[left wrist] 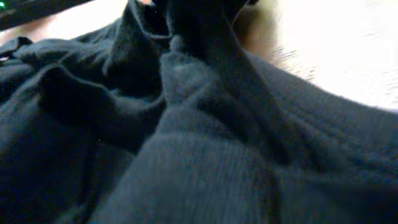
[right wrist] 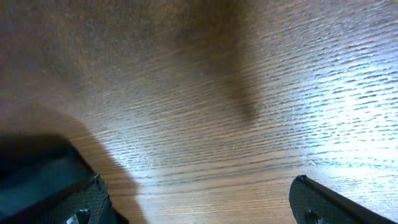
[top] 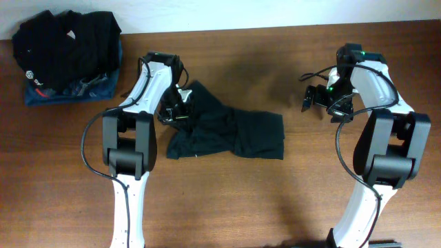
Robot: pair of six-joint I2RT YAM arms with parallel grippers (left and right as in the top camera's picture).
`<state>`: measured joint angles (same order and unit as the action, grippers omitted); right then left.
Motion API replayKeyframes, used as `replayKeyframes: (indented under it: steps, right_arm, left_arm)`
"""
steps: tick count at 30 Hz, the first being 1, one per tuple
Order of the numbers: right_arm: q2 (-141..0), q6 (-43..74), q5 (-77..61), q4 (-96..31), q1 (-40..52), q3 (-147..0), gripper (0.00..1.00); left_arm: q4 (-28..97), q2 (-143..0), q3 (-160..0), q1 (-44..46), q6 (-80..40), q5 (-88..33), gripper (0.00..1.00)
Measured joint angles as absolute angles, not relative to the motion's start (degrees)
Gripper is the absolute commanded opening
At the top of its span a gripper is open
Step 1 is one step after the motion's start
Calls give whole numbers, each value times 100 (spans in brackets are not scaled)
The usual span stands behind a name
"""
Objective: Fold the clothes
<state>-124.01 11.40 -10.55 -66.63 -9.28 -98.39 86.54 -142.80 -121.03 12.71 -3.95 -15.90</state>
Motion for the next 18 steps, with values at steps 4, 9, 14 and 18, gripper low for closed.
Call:
replayKeyframes:
  steps: [4,9,14,18]
  right_arm:
    - [-12401,1179,-1055,-6646,-928,-9839,99]
    - [-12401,1179,-1057,-6635,-928,-9839,99]
    - [-12401,1181,-1055,-6635,-928,-9839,99]
    - [-12401,1184,-1055,-6635,-928,-9837,99]
  left_arm:
    - [8969,-14298,-12387,1337,-550,-1221,1]
    - [9214,-14300,-12822,1625,-805,-722,1]
    - [9419,-14300,-13227,2119,-1103,-255,1]
    - [9459,-14300,-13305,2681,-1334,117,1]
